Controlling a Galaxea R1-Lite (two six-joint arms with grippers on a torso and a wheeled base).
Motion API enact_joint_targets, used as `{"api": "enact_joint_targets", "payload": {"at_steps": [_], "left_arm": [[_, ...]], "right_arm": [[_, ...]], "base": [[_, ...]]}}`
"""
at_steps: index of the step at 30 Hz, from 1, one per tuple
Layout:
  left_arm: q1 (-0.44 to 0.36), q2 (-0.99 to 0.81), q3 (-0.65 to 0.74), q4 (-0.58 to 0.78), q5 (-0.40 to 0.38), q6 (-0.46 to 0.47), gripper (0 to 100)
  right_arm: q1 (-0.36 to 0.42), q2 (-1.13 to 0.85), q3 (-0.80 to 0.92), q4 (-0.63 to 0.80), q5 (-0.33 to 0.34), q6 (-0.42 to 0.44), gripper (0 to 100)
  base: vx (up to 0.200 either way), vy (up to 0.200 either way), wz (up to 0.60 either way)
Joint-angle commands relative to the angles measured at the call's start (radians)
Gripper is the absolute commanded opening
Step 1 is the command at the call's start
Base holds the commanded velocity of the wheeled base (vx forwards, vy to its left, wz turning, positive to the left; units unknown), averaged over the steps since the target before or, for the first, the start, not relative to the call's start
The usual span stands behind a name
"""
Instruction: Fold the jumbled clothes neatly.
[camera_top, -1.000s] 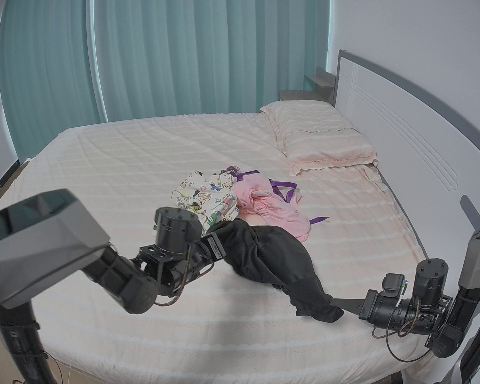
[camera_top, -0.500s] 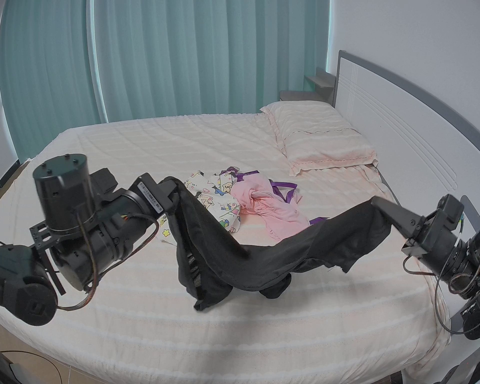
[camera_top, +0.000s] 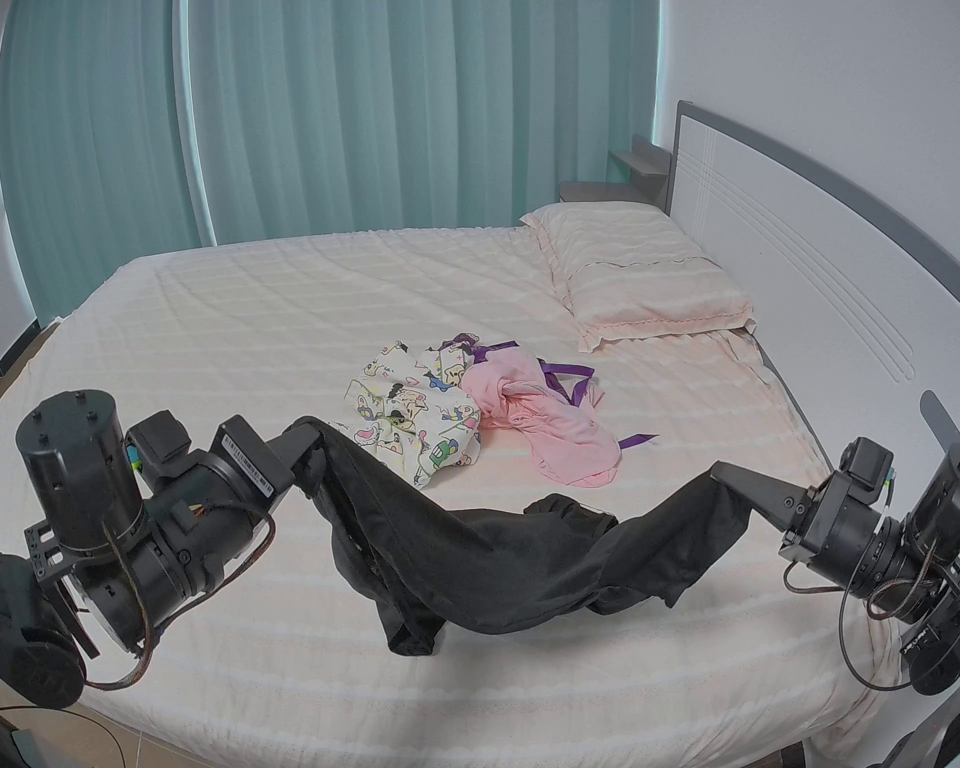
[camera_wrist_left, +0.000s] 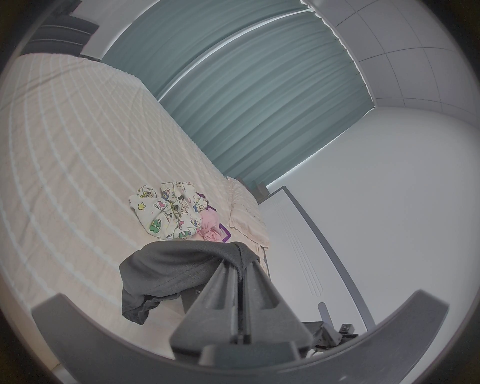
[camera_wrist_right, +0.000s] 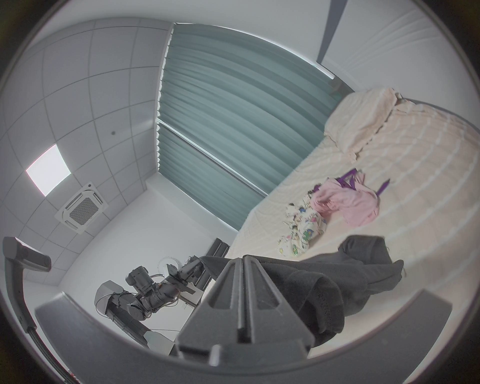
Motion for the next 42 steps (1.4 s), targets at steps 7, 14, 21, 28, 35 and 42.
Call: {"api": "enact_joint_targets", "payload": {"at_steps": [7,14,21,28,35,42], "left_arm": [[-0.004,-0.004,0.131,-0.120,-0.009,-0.013,0],[-0.004,-0.003,0.138,-0.120,-0.013,-0.080,0],[-0.004,-0.018,0.171,-0.120,-0.013,-0.082,0],[-0.004,-0.056,0.178,-0.122,-0.015,-0.102,0],[0.012,-0.061,0.186,-0.122,-0.095,-0.137,0],[0.048,-0.063,0.186,-0.122,-0.150,-0.181,0]], "right_arm": [[0.010,0.035,0.062,-0.011,-0.001,-0.001,0],[0.034,0.052,0.088,-0.011,-0.002,0.001,0],[0.034,0.035,0.102,-0.011,-0.004,-0.001,0],[0.034,0.031,0.105,-0.011,-0.007,-0.002,0],[0.034,0.035,0.103,-0.011,-0.007,-0.002,0],[0.036,0.008,0.105,-0.011,-0.009,-0.004,0]], "base": [[0.000,0.000,0.00],[-0.171,0.000,0.00],[-0.171,0.000,0.00],[0.000,0.000,0.00],[0.000,0.000,0.00],[0.000,0.200,0.00]]}}
